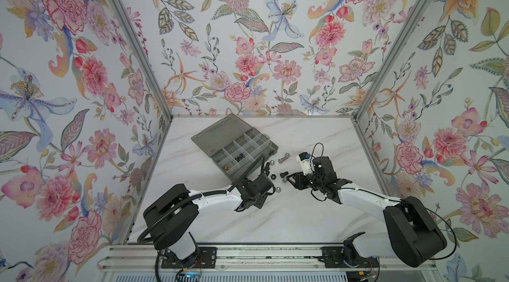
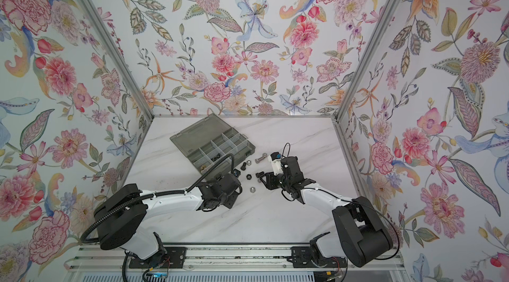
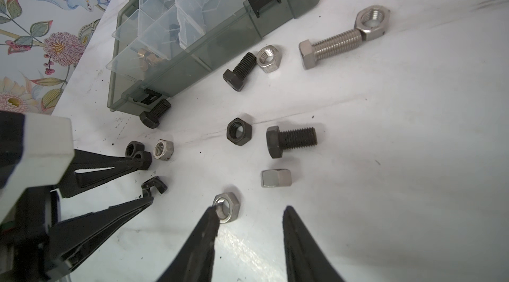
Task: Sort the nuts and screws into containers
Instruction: 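Lower left gripper around a black wing nut while right gripper hovers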
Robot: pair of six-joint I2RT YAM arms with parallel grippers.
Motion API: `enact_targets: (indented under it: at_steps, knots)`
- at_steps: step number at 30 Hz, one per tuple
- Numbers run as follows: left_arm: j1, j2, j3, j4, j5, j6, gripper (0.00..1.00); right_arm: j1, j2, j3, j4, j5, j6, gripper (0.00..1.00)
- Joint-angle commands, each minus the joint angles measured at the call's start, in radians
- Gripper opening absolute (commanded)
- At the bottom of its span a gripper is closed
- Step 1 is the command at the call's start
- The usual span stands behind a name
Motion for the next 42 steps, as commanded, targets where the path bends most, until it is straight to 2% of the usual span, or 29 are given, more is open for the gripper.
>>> enact_targets:
  at_steps: [1,42]
  knots:
    - [-0.013,0.019,0.014,-0.023,-0.014,0.001,0.46,-0.005,-0.005,-0.009,0.022,-0.009,0.012,0.42]
    - [-0.009,0.079,0.007,-0.011,-0.001,0.022,0.30,-0.005,0.042,0.003,0.038,-0.012,0.026,0.42]
